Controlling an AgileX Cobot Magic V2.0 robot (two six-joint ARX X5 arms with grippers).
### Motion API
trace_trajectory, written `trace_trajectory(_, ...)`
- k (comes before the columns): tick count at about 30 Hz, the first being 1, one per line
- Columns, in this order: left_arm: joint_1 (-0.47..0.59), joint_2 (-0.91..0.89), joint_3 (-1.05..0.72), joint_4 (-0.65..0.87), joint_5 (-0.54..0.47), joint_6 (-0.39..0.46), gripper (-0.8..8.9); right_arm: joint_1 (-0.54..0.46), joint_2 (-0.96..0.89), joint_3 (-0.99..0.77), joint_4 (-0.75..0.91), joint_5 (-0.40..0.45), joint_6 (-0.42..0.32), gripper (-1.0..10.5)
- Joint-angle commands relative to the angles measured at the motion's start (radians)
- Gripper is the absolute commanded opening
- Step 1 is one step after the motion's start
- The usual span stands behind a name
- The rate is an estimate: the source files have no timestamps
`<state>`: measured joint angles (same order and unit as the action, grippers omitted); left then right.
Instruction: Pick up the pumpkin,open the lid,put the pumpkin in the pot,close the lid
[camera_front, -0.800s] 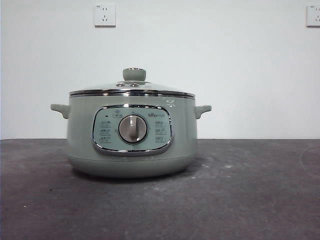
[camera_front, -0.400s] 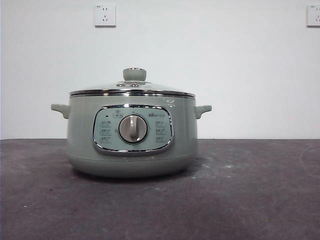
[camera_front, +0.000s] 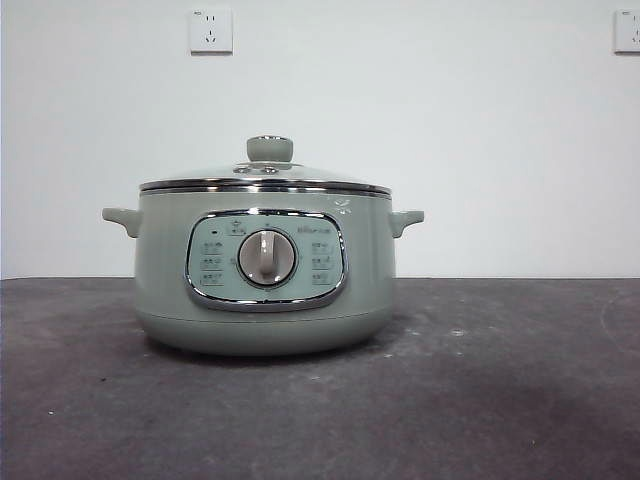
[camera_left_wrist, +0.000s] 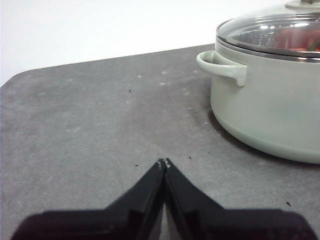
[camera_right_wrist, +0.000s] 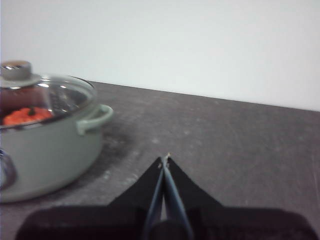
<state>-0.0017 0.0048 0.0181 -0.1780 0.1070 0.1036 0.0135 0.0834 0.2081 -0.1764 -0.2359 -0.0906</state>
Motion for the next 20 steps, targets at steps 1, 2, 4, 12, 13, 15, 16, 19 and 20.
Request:
trace_trajectory(1, 0.003, -0.002, -0.015, 0.001, 0.0, -0.007, -0.03, 0.003, -0.047, -0.08, 0.037, 0.011, 0.059, 0.0)
trace_trajectory(2, 0.003, -0.002, -0.015, 0.001, 0.001, -0.007, -0.03, 0.003, -0.062, -0.102, 0.038, 0.015, 0.071, 0.0)
trace_trajectory(4, 0.003, -0.002, -0.015, 0.001, 0.001, -0.007, -0.03, 0.008, -0.083, -0.138, 0.039, 0.044, 0.098, 0.0)
trace_trajectory(12, 0.003, -0.002, -0.015, 0.001, 0.0, -0.007, -0.04, 0.027, -0.082, -0.201, 0.009, 0.063, 0.122, 0.0)
trace_trajectory(13, 0.003, -0.002, -0.015, 0.001, 0.0, -0.007, -0.04, 0.027, -0.082, -0.201, 0.004, 0.064, 0.122, 0.0)
trace_trajectory(15, 0.003, -0.002, -0.015, 0.001, 0.0, -0.007, -0.04, 0.027, -0.082, -0.201, 0.004, 0.064, 0.119, 0.0)
trace_trajectory(16, 0.003, -0.002, -0.015, 0.001, 0.0, -0.007, -0.04, 0.027, -0.082, -0.201, 0.005, 0.064, 0.118, 0.0)
trace_trajectory(19, 0.003, -0.002, -0.015, 0.001, 0.0, -0.007, -0.04, 0.027, -0.082, -0.201, 0.004, 0.064, 0.119, 0.0)
trace_trajectory(20, 0.003, -0.002, -0.015, 0.001, 0.0, -0.007, -0.04, 0.027, -0.082, -0.201, 0.004, 0.063, 0.12, 0.0)
